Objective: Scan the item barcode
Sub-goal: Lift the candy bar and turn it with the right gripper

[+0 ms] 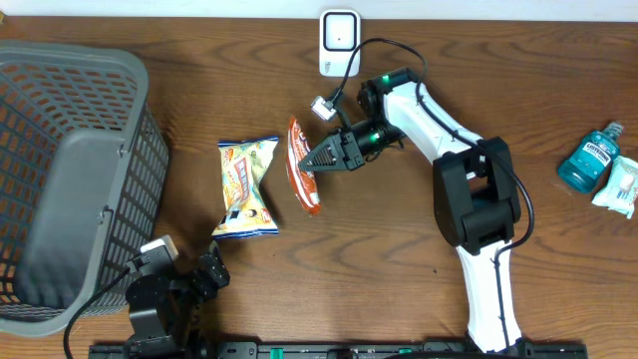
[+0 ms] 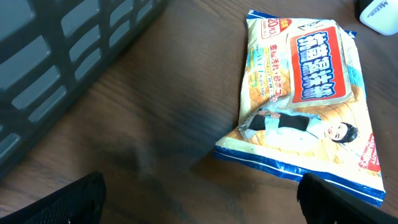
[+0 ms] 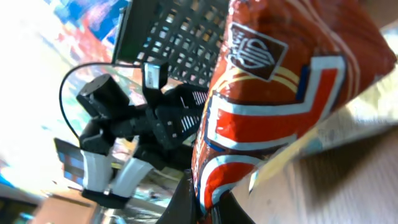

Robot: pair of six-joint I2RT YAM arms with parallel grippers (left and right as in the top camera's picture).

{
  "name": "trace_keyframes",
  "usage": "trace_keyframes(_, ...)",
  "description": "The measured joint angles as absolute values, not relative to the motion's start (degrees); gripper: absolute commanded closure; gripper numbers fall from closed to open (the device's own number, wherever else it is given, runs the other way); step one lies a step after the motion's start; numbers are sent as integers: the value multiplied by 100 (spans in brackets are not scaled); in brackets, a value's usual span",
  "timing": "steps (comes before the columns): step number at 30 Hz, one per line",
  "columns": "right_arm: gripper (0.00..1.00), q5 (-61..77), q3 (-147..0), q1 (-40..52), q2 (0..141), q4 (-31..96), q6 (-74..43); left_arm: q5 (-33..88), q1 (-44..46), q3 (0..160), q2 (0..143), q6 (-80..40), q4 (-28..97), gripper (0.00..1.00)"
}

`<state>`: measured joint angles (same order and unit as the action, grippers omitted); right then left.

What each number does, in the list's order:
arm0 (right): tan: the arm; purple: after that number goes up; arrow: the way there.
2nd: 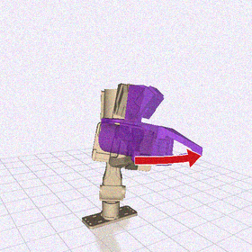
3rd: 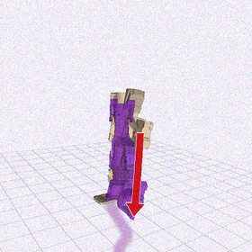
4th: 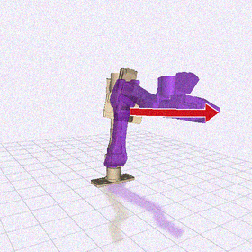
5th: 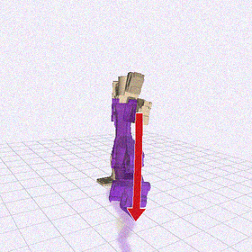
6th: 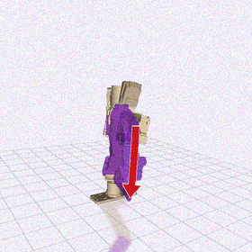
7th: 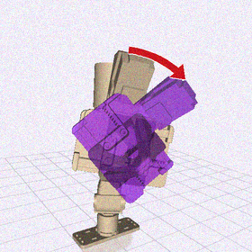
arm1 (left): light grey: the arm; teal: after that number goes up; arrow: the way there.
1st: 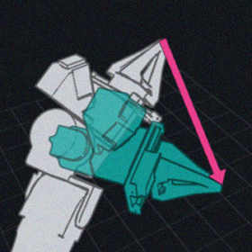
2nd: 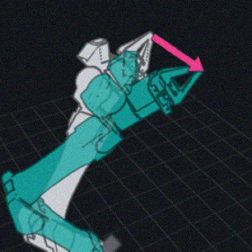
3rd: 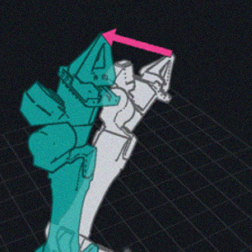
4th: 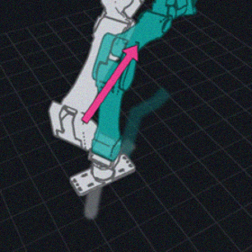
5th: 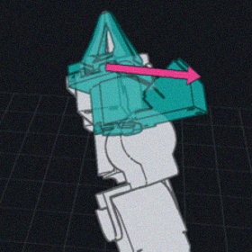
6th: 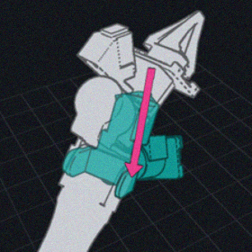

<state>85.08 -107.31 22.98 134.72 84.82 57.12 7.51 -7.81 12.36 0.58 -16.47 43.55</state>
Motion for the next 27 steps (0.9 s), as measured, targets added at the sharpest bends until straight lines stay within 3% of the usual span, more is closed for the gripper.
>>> trace_keyframes(14, 99, 8709, -10731, 2644, 13472, 8152, 8016, 751, -781, 1236, 58, -1647, 4355, 2)
trace_keyframes(27, 99, 8744, -10731, 2832, 13472, 6469, 8455, 751, -781, 1236, 58, -1647, 4355, 2)
